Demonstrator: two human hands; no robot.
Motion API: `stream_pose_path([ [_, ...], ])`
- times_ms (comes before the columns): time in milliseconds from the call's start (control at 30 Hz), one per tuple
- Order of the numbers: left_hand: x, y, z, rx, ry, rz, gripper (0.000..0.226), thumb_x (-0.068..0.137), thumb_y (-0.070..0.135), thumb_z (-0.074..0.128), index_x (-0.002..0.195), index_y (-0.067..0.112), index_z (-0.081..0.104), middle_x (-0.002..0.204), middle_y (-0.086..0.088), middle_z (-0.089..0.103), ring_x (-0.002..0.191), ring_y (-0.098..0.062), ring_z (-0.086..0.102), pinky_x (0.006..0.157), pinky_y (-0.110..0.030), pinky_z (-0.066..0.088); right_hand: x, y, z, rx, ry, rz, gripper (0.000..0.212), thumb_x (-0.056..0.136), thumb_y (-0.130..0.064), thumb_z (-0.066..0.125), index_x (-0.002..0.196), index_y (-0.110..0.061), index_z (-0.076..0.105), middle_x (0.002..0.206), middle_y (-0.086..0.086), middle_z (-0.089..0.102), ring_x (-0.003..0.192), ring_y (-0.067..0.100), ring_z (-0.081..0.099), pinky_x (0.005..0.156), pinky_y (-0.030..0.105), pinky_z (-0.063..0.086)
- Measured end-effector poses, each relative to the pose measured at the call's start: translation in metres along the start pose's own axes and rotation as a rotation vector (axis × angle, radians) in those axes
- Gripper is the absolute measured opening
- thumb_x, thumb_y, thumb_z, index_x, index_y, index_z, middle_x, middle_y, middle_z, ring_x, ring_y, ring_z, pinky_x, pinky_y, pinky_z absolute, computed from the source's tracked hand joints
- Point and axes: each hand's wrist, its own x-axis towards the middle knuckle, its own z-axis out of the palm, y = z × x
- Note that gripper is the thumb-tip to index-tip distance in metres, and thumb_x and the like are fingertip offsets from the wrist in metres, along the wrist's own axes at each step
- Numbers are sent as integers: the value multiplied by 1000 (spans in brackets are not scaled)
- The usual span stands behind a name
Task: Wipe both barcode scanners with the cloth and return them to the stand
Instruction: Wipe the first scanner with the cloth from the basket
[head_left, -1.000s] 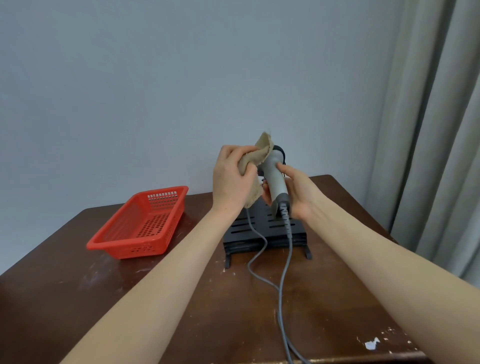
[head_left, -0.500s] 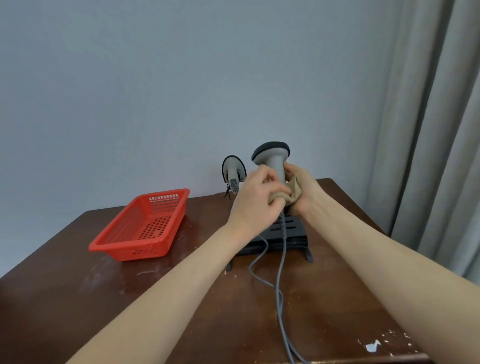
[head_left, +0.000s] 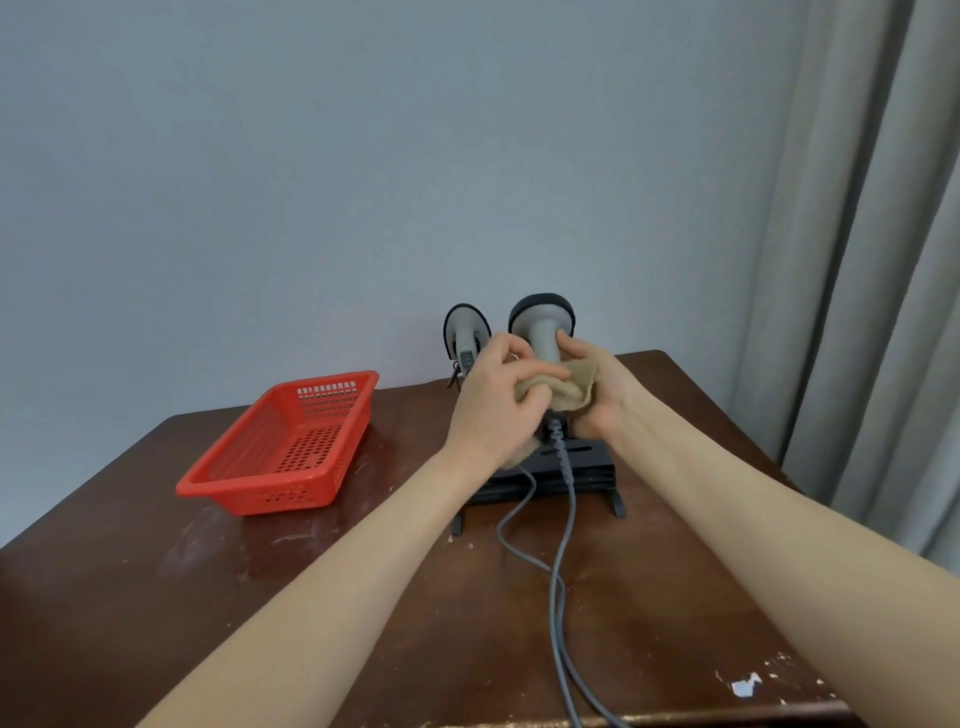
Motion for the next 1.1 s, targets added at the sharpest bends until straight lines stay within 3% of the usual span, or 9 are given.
stream_pose_path([
  [233, 15, 0, -1, -39, 91, -155, 34, 85, 5, 52, 106, 20, 73, 98, 5, 45, 98, -10, 50, 92, -20, 43, 3, 1, 7, -43, -13, -23, 28, 93, -31, 54, 102, -6, 63, 89, 11, 67, 82, 24, 66, 80, 36, 55],
  [367, -6, -1, 7, -46, 30, -38, 32, 79, 7, 51, 90, 20, 77, 88, 11, 42, 89, -6, 47, 80, -7, 39, 2, -1, -3, -14, -8, 25, 39, 93, -36, 54, 95, 2, 64, 78, 15, 70, 65, 23, 70, 59, 30, 60],
  [533, 25, -5, 0, -64, 145, -240, 34, 88, 5, 51, 108, 21, 72, 99, 5, 46, 95, -6, 48, 83, -4, 38, 5, 7, 3, -43, 11, -16, 37, 92, -28, 56, 123, -8, 59, 113, 9, 65, 102, 24, 63, 89, 40, 53],
  [600, 20, 1, 6, -78, 153, -251, 33, 87, 5, 51, 107, 21, 73, 99, 6, 46, 96, -6, 48, 88, -15, 41, 2, 4, 4, -54, 13, -19, 34, 93, -29, 54, 118, -7, 62, 105, 9, 66, 95, 23, 65, 83, 38, 55],
  [700, 1, 7, 14, -107, 75, -186, 32, 85, 4, 51, 91, 21, 77, 92, 9, 44, 94, -7, 48, 83, -12, 39, 1, -2, -3, -23, 40, 0, 39, 94, -33, 52, 87, 1, 70, 77, 12, 70, 67, 21, 70, 61, 27, 59],
  [833, 14, -2, 8, -95, 117, -247, 33, 87, 4, 49, 94, 22, 76, 92, 8, 44, 86, 0, 48, 75, -11, 38, 4, 7, -2, -3, 43, 17, 34, 91, -29, 56, 118, -8, 61, 96, 8, 65, 89, 20, 63, 97, 34, 49],
  [933, 21, -1, 8, -81, 163, -268, 36, 88, 5, 49, 108, 23, 72, 96, 7, 44, 91, -5, 49, 82, -15, 38, 4, 7, 1, -60, 42, -9, 43, 89, -29, 58, 128, -10, 58, 111, 7, 63, 104, 23, 60, 98, 39, 48],
  [1000, 8, 3, 13, -97, 128, -227, 35, 87, 3, 50, 104, 21, 74, 96, 7, 45, 97, -8, 50, 85, -12, 37, 0, 2, 0, -33, 57, 15, 44, 88, -29, 59, 126, -8, 59, 102, 7, 64, 99, 20, 62, 93, 34, 51],
  [1100, -15, 3, 18, -139, 65, -126, 35, 81, -3, 51, 88, 18, 78, 88, 6, 45, 91, -6, 49, 83, -5, 36, -1, -2, -5, -63, 79, 11, 34, 95, -34, 51, 98, -3, 63, 82, 9, 67, 74, 19, 64, 63, 26, 56],
])
